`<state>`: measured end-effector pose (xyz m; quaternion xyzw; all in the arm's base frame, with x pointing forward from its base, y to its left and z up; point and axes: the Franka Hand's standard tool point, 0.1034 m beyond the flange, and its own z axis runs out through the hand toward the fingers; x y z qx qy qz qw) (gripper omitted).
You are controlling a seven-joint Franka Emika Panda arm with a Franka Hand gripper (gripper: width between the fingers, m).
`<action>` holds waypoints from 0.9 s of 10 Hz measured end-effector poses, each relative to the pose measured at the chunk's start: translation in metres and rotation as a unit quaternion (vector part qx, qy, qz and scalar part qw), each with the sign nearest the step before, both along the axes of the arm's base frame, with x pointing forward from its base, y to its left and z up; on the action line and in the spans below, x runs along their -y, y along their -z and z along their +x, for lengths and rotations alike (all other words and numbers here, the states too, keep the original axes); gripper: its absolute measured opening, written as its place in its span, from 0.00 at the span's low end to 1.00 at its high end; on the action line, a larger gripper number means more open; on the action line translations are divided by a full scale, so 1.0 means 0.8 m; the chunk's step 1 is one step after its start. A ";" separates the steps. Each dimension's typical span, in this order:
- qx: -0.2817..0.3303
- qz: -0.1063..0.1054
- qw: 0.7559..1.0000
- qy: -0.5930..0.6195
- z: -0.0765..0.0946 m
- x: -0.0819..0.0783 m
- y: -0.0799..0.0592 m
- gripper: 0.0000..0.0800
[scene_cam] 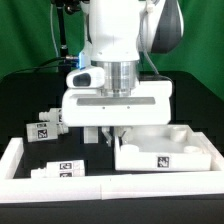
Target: Assemble one leg
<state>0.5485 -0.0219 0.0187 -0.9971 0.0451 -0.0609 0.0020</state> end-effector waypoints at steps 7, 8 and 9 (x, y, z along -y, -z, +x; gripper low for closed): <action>-0.060 -0.009 0.998 -0.003 0.043 -0.002 0.013 0.06; -0.068 -0.009 0.998 -0.004 0.042 -0.002 0.013 0.06; -0.067 -0.009 0.998 -0.007 0.042 -0.001 0.013 0.06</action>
Offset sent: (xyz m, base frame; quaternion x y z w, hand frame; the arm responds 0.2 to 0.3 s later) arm 0.0638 0.0235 -0.0082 -0.0487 0.0058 0.0125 0.9987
